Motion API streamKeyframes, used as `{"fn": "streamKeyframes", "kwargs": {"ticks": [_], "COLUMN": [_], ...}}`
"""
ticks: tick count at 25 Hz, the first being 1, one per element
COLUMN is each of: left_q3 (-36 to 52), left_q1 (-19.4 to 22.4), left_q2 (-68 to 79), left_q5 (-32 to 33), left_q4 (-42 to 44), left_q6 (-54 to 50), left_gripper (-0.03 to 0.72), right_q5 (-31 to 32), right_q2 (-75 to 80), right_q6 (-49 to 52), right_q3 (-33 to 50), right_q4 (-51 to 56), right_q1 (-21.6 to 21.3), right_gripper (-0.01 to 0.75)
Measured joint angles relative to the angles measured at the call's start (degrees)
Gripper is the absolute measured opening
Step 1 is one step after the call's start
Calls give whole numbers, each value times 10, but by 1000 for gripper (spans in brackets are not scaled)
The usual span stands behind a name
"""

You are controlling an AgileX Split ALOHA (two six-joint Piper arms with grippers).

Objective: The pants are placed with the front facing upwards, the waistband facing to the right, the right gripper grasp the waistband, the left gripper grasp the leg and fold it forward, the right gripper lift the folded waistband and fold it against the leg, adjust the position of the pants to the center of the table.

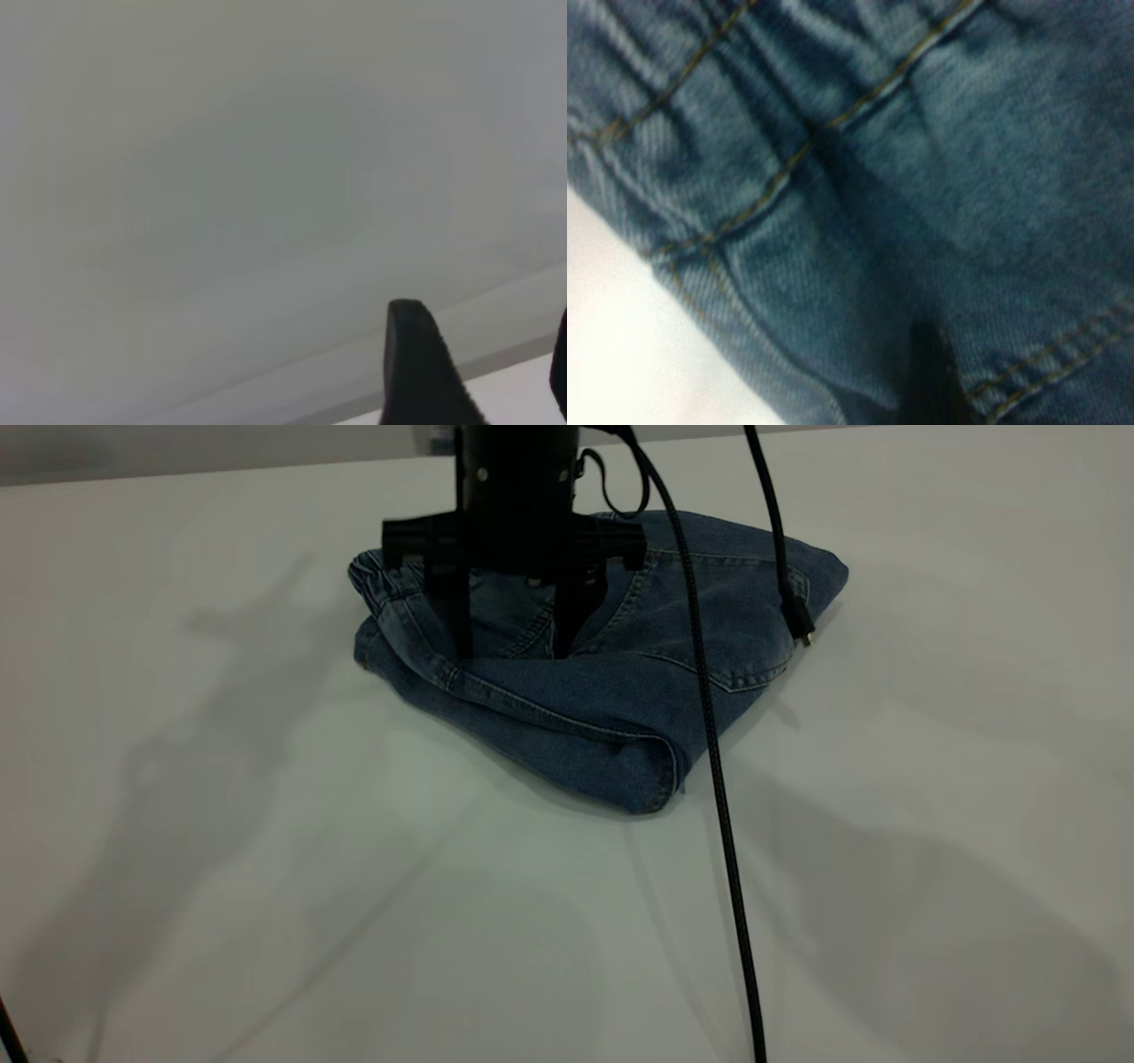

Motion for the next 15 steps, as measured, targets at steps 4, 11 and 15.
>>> {"fn": "streamKeyframes", "kwargs": {"ticks": [4,11,15], "left_q3": [0,0,0], "left_q1": [0,0,0], "left_q2": [0,0,0], "left_q5": [0,-3,-4], "left_q4": [1,1,1], "left_q6": [0,0,0], "left_gripper": [347,347,347], "right_q5": [21,41,40], "right_q2": [7,7,5], "right_q6": [-9,-68,-115], "right_q3": [0,0,0], "right_q4": [-31,-65,-41], "right_q1": [25,38,38], "right_gripper": [437,437,437]}}
